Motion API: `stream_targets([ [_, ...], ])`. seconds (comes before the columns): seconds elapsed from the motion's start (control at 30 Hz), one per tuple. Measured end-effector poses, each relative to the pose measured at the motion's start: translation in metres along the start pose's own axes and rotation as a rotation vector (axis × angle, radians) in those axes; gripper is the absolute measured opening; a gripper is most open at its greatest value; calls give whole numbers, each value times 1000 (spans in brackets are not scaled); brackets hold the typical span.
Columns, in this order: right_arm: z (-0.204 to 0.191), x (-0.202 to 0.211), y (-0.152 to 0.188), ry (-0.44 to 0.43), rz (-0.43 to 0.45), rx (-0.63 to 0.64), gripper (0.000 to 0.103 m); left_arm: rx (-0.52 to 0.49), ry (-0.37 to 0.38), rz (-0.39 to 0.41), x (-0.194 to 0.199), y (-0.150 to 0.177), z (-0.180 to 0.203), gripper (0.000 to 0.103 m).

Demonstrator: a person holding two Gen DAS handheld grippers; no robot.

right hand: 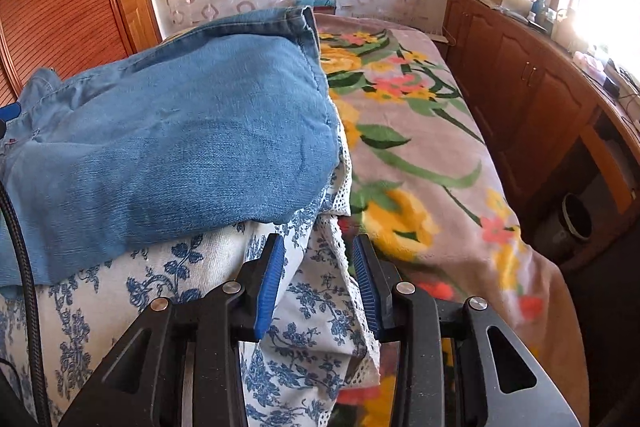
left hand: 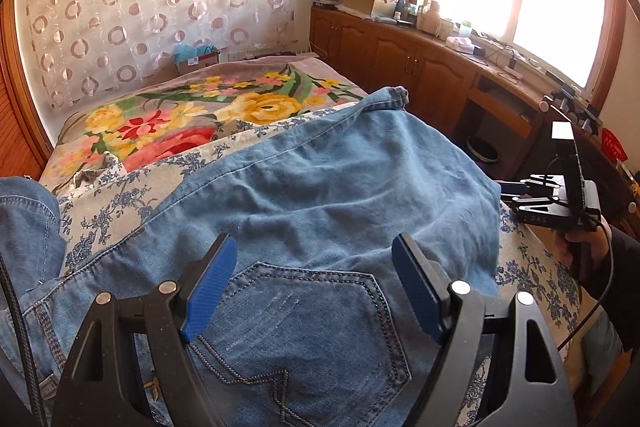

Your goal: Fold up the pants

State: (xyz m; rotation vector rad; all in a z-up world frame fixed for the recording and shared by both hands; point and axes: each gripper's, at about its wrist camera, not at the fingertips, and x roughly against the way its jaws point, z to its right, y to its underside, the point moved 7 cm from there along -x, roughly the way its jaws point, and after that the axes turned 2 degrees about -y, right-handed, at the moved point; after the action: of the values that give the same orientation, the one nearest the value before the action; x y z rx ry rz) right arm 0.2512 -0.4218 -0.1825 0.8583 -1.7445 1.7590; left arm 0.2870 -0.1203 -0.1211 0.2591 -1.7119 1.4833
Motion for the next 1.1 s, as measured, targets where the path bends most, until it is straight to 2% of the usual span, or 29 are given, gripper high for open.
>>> stream_targets([
  [0.23,-4,-1,-19,-13,43,47,37,16,-11,-12,-2,3,-7,80],
  [0.37,-5,-3,-16,-19,62,59,37,20,-17,-17,-3,6,-9,80],
  [0.43,-5,-1,-15,-36,89,48,18,26,-16,-18,-3,9,-11,80],
  [0.53,-7,5,-13,-58,125,49,4,35,-20,-21,-2,12,-15,80],
  [0.87,-21,44,-34,-27,243,24,2,66,-61,12,29,22,-41,80],
  [1.1,-78,74,-64,-77,323,67,2,102,-104,60,71,32,-73,80],
])
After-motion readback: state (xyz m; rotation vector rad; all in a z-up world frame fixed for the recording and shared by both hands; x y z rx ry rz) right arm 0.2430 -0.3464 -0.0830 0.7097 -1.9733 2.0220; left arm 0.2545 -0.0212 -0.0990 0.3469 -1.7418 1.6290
